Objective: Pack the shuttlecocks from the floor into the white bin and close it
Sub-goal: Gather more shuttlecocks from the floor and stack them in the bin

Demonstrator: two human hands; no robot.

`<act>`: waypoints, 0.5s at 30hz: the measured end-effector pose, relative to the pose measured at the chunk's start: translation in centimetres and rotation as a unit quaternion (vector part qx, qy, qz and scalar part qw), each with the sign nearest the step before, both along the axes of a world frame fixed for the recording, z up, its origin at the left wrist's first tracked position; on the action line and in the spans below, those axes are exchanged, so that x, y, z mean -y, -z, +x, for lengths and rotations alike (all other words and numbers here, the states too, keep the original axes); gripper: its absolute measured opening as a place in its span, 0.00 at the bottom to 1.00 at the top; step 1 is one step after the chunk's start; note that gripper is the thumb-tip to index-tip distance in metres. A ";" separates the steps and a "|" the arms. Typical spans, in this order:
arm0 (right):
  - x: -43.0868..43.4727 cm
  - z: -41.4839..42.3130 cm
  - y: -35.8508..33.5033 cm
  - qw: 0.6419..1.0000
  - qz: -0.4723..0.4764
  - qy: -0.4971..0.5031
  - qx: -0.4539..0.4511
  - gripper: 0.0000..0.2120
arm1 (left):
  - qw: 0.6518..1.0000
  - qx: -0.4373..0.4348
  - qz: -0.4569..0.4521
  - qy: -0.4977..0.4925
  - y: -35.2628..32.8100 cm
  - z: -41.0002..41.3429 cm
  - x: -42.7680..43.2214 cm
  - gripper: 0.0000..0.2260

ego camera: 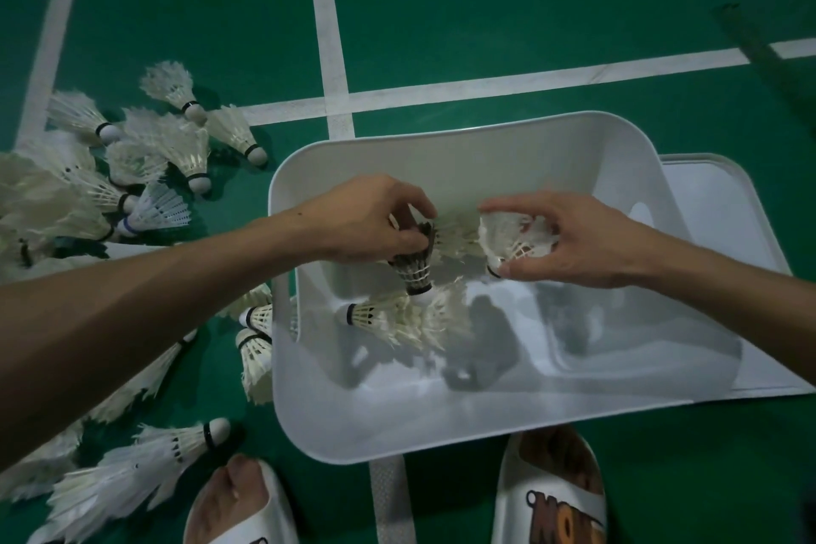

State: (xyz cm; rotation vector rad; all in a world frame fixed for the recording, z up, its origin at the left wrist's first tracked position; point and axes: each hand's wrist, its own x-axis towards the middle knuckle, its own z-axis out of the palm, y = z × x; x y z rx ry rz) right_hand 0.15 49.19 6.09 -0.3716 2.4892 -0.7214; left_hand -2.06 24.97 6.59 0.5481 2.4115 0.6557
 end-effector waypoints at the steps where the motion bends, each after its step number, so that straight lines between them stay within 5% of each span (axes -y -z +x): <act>1: -0.1 0.2 0.3 1.000 0.017 -0.005 0.007 0.31 | 1.000 0.003 -0.008 0.011 0.1 0.0 0.0 0.17; 15: 0.3 2.2 3.6 0.973 0.003 0.164 0.164 0.29 | 0.999 0.003 -0.010 0.052 0.6 0.1 0.5 0.16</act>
